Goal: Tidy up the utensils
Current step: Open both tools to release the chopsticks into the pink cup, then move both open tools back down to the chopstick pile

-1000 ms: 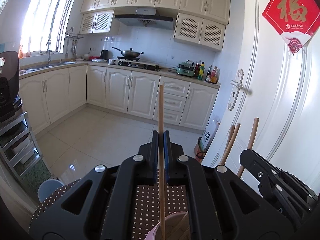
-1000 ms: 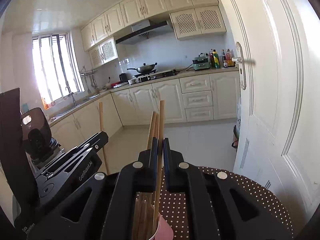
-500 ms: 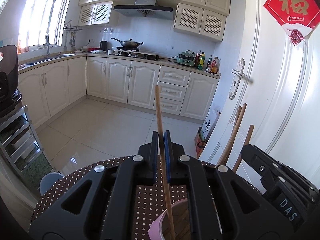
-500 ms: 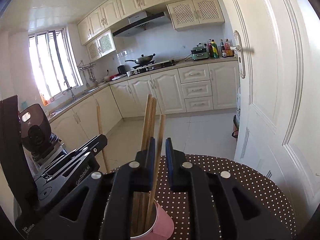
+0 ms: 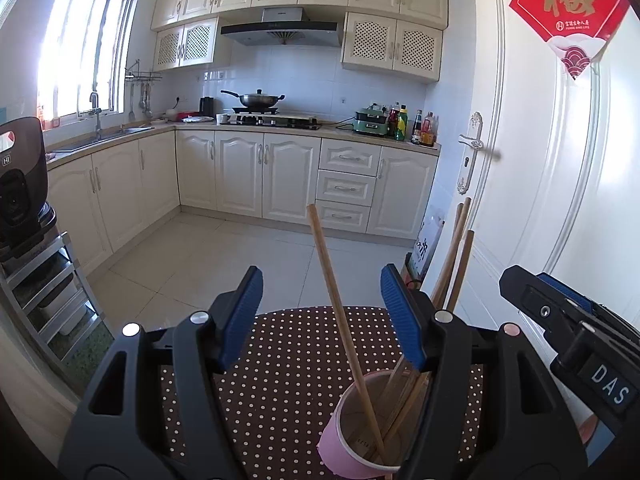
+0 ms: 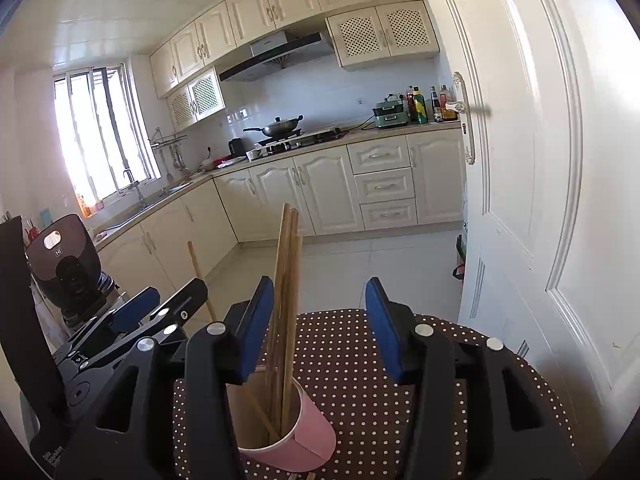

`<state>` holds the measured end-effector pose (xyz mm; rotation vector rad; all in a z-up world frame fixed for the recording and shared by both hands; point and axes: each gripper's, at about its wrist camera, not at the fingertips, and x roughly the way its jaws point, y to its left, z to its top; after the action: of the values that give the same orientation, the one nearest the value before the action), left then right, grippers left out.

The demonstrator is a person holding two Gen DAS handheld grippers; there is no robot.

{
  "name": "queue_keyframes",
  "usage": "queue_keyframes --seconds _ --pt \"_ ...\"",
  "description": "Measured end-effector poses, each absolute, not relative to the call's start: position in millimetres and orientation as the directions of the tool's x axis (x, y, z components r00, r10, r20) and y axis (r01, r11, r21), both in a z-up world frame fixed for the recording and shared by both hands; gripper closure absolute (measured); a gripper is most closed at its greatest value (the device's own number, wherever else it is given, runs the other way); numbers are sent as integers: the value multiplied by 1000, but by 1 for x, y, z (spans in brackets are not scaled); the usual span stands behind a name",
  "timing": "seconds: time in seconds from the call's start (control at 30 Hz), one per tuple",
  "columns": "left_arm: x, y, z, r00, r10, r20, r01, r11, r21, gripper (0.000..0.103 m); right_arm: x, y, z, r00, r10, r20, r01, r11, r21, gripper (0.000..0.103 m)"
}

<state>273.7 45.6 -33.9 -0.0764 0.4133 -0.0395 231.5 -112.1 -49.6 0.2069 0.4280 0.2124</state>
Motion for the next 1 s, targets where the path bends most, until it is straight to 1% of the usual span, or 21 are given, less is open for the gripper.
queue_keyframes --seconds 0.13,0.2,0.43,0.63,0.73,0.8,0.93,1.0 --pt "264 46 -30 917 -59 -396 29 996 -82 42 225 -116 -47 889 242 -389 -153 957 245 56" --pt "259 46 -30 920 -45 -390 18 997 -71 41 221 -118 -47 892 236 -385 -148 959 243 54" --pt "245 47 -25 921 -55 -386 29 997 -72 37 208 -125 -42 897 223 -383 -138 962 236 50" --pt "227 50 -25 921 -42 -387 26 999 -45 34 192 -130 -38 897 216 -386 -138 966 219 43" --pt "217 54 -26 919 -38 -393 25 999 -39 33 182 -129 -39 896 213 -389 -141 968 206 38" --pt "212 56 -26 917 -35 -398 23 999 -35 31 177 -130 -40 892 217 -396 -145 968 205 32" --pt "200 61 -26 910 -35 -413 21 999 -38 26 165 -132 -42 888 221 -402 -153 969 196 25" --pt "193 64 -26 905 -38 -423 21 999 -45 24 158 -133 -42 892 210 -400 -144 971 188 17"
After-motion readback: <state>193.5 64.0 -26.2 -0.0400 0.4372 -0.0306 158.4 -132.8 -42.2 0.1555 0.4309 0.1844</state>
